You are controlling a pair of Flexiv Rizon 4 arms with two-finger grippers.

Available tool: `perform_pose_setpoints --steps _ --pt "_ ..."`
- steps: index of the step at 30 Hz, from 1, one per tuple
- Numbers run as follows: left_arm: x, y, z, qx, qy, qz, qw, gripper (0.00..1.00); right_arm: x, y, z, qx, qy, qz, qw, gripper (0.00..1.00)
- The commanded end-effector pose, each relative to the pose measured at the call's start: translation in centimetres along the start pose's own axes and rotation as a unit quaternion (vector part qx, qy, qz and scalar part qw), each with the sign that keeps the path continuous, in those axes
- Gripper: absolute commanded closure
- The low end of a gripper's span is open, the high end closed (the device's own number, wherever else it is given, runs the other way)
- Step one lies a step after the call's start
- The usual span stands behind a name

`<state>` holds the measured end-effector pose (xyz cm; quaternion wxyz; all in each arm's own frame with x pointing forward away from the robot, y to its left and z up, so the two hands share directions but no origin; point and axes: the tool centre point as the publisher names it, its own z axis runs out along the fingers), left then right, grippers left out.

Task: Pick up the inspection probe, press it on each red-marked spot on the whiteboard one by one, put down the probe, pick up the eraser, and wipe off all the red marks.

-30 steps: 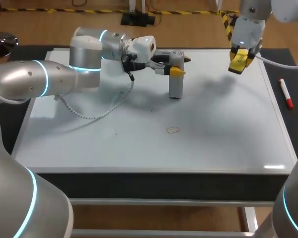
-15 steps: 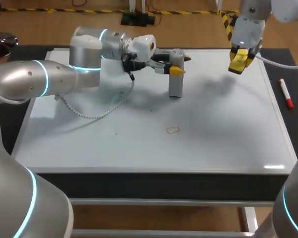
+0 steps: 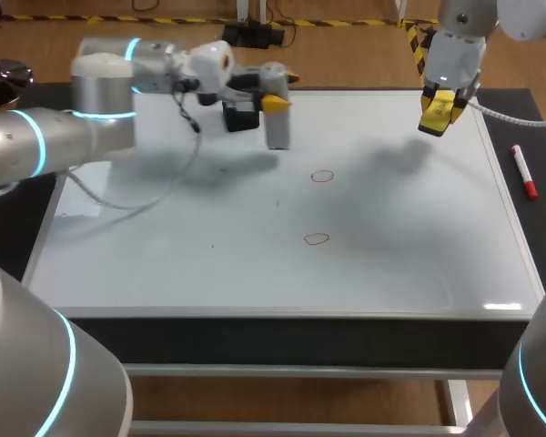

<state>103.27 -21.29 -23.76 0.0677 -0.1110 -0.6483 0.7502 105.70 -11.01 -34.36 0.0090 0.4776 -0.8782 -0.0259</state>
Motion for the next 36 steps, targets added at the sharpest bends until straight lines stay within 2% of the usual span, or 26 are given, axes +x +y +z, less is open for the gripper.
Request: perform_pose_setpoints --steps 1,11,19,30,36 --pt "3.1 -2.9 -4.1 -0.029 -0.07 0.005 0.997 1.0 0.0 -0.1 -0.1 0.001 0.002 -0.001 1.0 1.0" --pt "4.0 -4.1 -11.6 -0.052 -0.137 0.008 0.989 1.0 0.0 -0.1 -0.1 0.001 0.002 -0.001 1.0 1.0" --pt "4.9 -3.7 -16.7 -0.047 -0.179 0.009 0.983 1.0 0.0 -0.1 -0.1 0.001 0.002 -0.001 1.0 1.0" --pt "5.9 -3.3 -19.2 -0.05 -0.21 -0.005 0.976 1.0 0.0 -0.1 -0.1 0.001 0.002 -0.001 1.0 1.0" --pt "5.9 -3.3 -19.2 -0.05 -0.21 -0.005 0.976 1.0 0.0 -0.1 -0.1 0.001 0.002 -0.001 1.0 1.0"
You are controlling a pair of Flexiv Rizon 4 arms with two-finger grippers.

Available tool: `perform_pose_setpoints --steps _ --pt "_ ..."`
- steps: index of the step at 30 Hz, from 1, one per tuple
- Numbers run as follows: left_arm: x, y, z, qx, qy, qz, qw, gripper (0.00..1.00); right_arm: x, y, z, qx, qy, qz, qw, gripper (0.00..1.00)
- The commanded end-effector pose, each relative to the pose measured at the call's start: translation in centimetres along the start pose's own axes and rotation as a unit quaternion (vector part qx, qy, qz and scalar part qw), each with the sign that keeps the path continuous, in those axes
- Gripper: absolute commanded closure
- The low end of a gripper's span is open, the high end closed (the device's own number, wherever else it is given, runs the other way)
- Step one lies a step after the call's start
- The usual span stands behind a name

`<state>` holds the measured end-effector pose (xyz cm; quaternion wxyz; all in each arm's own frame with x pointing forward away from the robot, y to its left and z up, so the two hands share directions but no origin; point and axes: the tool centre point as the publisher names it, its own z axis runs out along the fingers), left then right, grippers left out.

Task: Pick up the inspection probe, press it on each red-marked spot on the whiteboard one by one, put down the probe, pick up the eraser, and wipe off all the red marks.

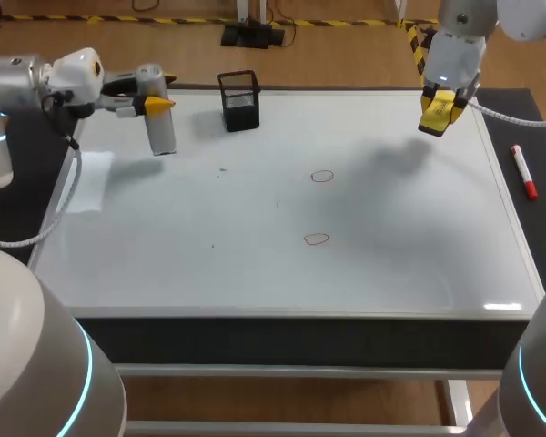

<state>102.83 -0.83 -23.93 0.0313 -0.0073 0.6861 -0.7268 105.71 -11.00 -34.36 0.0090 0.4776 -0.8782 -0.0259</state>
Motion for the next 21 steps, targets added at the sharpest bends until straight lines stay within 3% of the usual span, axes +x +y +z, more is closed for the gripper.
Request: perform_pose_setpoints --steps 1,5,16,21 --pt "0.5 -0.4 0.2 -0.003 -0.058 0.001 0.998 1.0 0.0 -0.1 -0.1 0.001 0.002 -0.001 1.0 1.0" --pt "0.5 -0.4 0.2 -0.003 -0.058 0.001 0.998 1.0 0.0 -0.1 -0.1 0.001 0.002 -0.001 1.0 1.0" --pt "0.5 -0.4 0.2 -0.003 -0.058 0.001 0.998 1.0 -5.6 11.1 1.1 0.01 0.002 -0.14 0.99 1.0" --pt "0.5 -0.4 0.2 -0.003 -0.058 0.001 0.998 1.0 -8.6 16.5 2.0 -0.002 0.01 -0.211 0.977 1.0"
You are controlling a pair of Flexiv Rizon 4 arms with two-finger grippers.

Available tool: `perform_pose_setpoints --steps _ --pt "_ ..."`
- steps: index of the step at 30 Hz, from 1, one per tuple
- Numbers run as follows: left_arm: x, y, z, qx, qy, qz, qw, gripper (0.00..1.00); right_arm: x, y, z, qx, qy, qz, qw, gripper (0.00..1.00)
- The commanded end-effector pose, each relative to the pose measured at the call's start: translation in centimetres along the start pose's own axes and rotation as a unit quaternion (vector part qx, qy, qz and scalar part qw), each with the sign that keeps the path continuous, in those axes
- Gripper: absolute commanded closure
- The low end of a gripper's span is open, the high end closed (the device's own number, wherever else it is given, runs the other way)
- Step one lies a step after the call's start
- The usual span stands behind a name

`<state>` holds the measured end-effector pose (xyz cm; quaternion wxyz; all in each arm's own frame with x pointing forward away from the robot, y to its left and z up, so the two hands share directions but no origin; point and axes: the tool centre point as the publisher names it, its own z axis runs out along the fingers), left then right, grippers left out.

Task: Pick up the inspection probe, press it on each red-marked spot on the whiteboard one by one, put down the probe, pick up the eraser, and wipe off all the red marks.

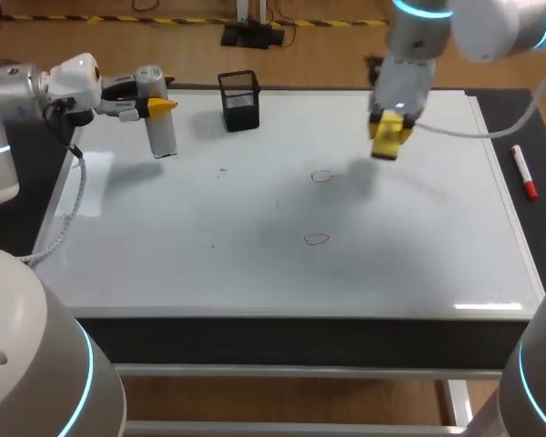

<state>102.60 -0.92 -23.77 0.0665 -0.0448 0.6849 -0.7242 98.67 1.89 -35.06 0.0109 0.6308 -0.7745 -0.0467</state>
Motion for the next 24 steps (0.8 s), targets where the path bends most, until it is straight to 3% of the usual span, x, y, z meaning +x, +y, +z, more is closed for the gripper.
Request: perform_pose_setpoints --steps 1,6,12,24 --pt "0.3 -0.3 0.0 -0.001 -0.007 0.001 1.0 1.0 -3.6 3.4 1.0 0.014 0.016 -0.037 0.999 1.0" --pt "0.3 -0.3 0.0 -0.001 -0.007 0.001 1.0 1.0 -6.8 5.5 2.0 0.005 0.018 -0.08 0.997 1.0" --pt "0.3 -0.3 0.0 -0.001 -0.007 0.001 1.0 1.0 -9.6 6.4 3.0 0.007 0.001 -0.102 0.995 1.0" --pt "0.3 -0.3 0.0 -0.001 -0.007 0.001 1.0 1.0 -12.6 4.9 5.8 0.006 0.016 -0.132 0.991 1.0"
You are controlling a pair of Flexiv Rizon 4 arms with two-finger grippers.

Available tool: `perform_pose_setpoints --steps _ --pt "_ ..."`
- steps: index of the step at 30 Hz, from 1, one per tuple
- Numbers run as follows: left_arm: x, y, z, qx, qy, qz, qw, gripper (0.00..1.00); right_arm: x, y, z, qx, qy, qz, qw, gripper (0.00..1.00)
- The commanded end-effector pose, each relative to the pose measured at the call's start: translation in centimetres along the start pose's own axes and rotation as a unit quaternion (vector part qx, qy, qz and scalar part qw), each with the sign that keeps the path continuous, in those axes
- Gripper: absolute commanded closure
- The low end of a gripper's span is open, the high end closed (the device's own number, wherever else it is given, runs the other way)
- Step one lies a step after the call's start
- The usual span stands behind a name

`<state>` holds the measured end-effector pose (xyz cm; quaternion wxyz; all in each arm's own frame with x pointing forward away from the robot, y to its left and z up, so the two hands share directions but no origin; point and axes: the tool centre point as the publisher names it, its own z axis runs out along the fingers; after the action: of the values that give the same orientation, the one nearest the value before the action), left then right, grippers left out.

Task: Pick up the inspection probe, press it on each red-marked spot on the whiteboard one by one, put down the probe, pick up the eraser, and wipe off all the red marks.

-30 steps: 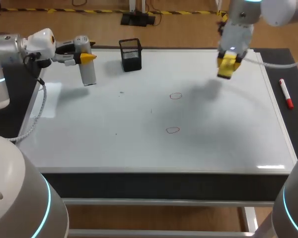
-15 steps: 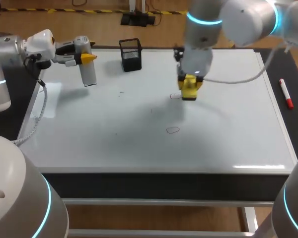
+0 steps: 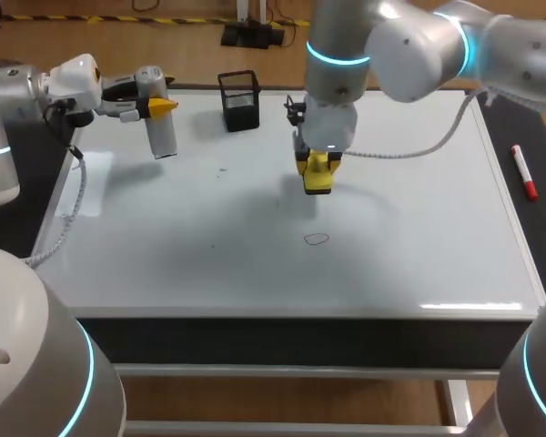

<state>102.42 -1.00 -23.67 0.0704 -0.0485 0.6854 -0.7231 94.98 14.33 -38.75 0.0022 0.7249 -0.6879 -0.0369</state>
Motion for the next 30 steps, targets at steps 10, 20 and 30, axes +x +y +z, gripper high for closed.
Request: perform_pose_setpoints --steps 10,20,30 --pt "0.1 -0.2 0.0 0.0 -0.001 0.001 1.0 1.0 -1.4 -1.6 2.6 -0.007 0.003 -0.01 1.0 1.0" --pt "0.1 -0.2 0.0 0.0 -0.001 0.001 1.0 1.0 -0.9 -1.7 3.4 -0.016 0.008 -0.004 1.0 1.0" --pt "0.1 -0.2 0.0 0.0 -0.001 0.001 1.0 1.0 0.4 -2.0 3.7 -0.02 0.015 0.006 1.0 1.0"
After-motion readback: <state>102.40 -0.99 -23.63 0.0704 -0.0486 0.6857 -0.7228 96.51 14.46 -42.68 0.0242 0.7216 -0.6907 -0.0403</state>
